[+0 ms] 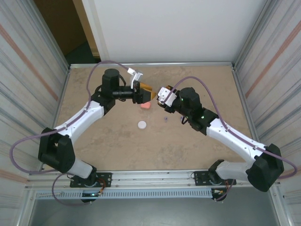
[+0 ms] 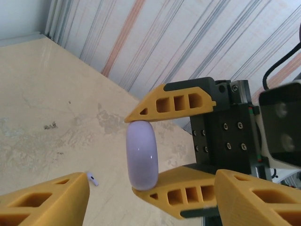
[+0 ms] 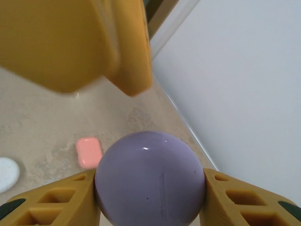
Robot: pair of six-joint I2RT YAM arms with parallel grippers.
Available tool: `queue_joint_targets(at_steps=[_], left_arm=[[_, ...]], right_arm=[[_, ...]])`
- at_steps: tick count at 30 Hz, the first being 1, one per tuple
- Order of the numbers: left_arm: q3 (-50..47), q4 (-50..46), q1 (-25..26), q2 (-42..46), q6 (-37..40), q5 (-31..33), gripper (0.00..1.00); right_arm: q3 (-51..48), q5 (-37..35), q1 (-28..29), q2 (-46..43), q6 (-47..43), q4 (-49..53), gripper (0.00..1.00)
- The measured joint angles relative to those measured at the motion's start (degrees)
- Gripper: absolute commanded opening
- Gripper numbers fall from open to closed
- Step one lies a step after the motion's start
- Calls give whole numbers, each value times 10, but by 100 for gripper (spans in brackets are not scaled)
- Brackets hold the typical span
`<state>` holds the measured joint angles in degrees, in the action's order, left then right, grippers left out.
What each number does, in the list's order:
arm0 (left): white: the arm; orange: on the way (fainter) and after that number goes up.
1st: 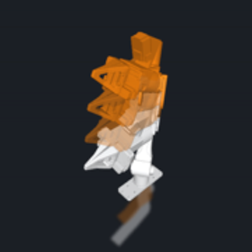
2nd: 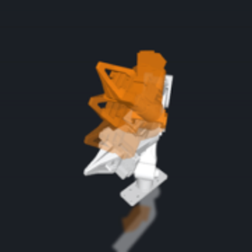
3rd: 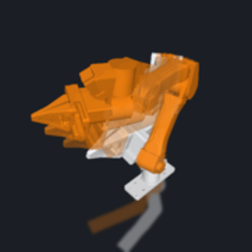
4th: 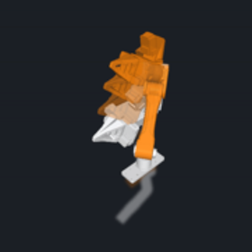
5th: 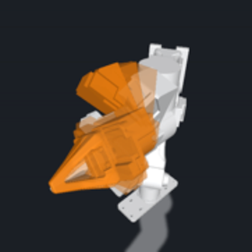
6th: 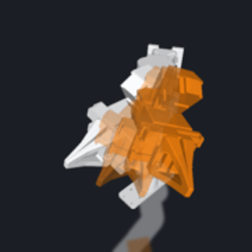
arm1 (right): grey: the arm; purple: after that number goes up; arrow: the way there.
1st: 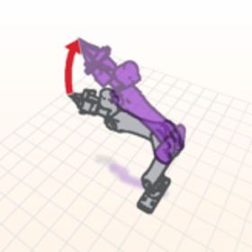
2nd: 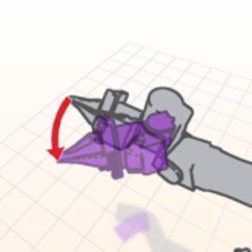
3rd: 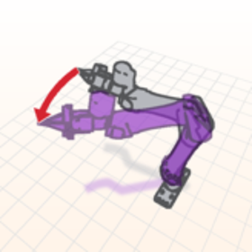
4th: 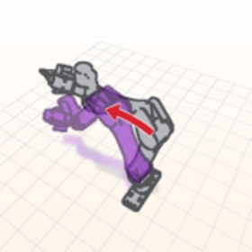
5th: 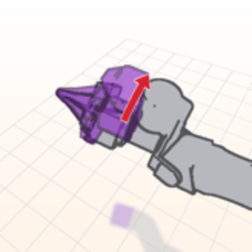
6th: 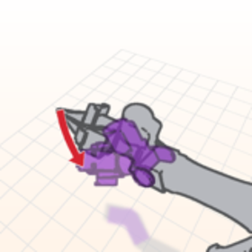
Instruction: Insert wireless bluetooth earbuds into charging case
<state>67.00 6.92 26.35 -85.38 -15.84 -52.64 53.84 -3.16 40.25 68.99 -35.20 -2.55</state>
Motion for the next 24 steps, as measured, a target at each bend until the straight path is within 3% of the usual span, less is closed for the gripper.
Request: queue_joint_targets(at_steps=[6,13,24], left_arm=[[31,-35,17,-28,16,9,55],[61,-79,31,-44,42,17,53],[92,-125,42,-73,71,16,40]], right_arm=[[0,0,0,-6,0,0,49],[0,0,0,-6,0,0,49],[-1,0,0,-6,0,0,49]])
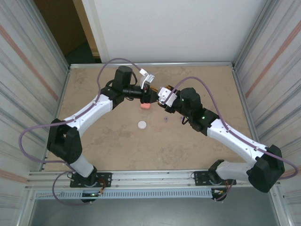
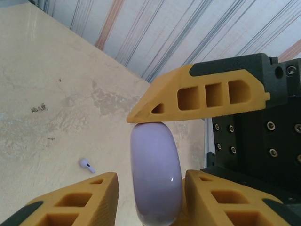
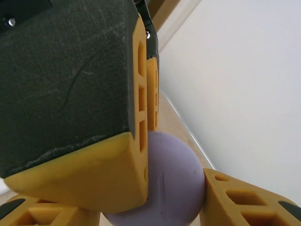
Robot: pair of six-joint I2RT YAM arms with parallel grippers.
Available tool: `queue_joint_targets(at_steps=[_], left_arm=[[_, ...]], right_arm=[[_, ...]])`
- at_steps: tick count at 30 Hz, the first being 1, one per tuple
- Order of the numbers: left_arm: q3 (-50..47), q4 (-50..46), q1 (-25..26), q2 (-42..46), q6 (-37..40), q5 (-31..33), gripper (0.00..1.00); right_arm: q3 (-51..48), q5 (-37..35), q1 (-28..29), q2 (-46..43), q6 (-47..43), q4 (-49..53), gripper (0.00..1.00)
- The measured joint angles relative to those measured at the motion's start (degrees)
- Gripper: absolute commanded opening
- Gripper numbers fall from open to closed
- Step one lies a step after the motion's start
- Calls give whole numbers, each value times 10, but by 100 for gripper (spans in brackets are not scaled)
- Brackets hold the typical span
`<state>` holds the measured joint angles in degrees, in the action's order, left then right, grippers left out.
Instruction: Insert wireless bluetooth earbuds into charging case
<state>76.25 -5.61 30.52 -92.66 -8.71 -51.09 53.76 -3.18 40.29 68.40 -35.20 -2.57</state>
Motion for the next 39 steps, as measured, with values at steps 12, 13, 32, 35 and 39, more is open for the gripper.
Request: queue_joint_targets(at_steps=[12,13,32,35,39], left_arm=[[17,-23,1,-13,25,-15,28],[17,-23,1,-13,26,-15,26],[-102,137,-24,45,-11,-17,0],[-145,193,-37,74,-19,-12,0],[-201,273,-39,116,-21,-2,0]], right_arm=[[-1,0,0,0,-5,0,50],[-1,0,0,0,-5,0,50],[-49,60,-32,-82,76,12,80],[-69,98,-40,-105,106,8,79],[-98,157,-64,-135,174,-15,78]])
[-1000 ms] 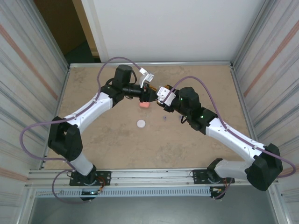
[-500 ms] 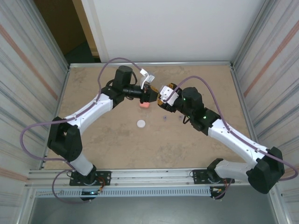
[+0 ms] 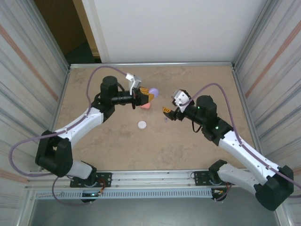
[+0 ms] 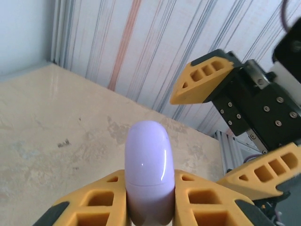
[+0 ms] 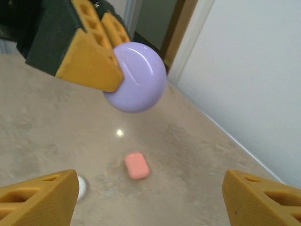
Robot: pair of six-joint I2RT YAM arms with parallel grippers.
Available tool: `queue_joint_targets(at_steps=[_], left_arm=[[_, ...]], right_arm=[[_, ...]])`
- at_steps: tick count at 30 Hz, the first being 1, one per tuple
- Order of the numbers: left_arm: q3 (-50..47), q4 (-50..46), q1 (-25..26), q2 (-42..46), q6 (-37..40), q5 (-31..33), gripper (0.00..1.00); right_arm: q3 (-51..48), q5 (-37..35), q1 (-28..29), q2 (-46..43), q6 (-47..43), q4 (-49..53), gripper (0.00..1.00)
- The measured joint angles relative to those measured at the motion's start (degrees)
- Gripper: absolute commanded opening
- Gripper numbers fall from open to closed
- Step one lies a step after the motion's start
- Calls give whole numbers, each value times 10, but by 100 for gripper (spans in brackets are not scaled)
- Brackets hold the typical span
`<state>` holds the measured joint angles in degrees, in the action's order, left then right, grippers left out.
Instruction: Insert wireless bluetooth earbuds into charging case
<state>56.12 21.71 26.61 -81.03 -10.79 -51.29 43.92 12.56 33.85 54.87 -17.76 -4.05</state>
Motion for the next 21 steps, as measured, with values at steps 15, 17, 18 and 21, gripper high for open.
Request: queue_joint_targets(at_steps=[15,17,18,21], left_arm=[[-152,289,1,77,-11,26,0],[-161,316,1,78,-11,26,0],[-163,324,1,78,-11,25,0],[-166,343,6,79,-10,25,0]], right_arm=[[-26,144,-13,-17,264,-134,78],[-26,153,-13,-13,283,-147,77],[-26,158,-13,-10,291,-153,76],[-21,171,-13,7,309,-157,74]])
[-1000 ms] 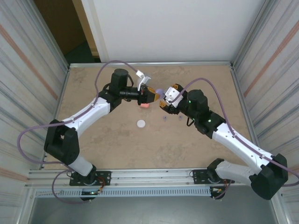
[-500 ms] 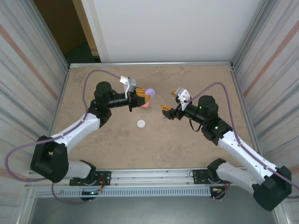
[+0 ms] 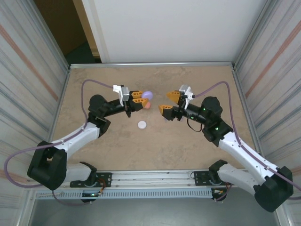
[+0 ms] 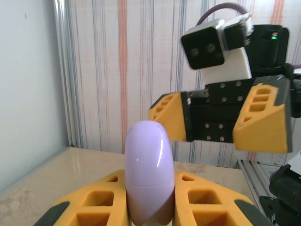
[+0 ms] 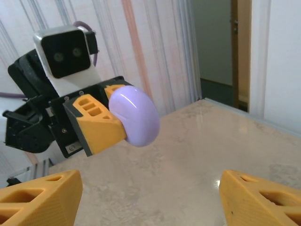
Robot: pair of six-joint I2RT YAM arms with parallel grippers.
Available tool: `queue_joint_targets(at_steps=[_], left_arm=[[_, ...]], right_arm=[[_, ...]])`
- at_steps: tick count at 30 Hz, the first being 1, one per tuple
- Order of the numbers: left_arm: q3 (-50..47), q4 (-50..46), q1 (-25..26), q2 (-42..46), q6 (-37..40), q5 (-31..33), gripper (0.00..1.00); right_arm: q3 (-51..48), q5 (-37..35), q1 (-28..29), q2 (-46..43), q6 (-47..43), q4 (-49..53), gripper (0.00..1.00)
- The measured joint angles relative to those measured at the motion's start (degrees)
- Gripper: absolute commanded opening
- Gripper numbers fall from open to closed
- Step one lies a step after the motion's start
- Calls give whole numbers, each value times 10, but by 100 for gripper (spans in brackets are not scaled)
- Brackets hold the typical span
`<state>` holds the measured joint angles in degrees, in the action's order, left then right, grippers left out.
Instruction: Insert wireless bluetooth earbuds into charging case
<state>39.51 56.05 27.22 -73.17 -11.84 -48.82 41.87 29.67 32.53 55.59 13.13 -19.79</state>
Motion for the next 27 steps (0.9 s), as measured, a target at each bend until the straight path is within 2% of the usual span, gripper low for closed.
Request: queue_joint_targets(at_steps=[13,27], left_arm=[[0,13,8,5,8,-2,0],[0,13,9,5,16,-11,0]], right_arm=[[88,23,13,81,10,1,74],[101,29,19,106,1,9,74]])
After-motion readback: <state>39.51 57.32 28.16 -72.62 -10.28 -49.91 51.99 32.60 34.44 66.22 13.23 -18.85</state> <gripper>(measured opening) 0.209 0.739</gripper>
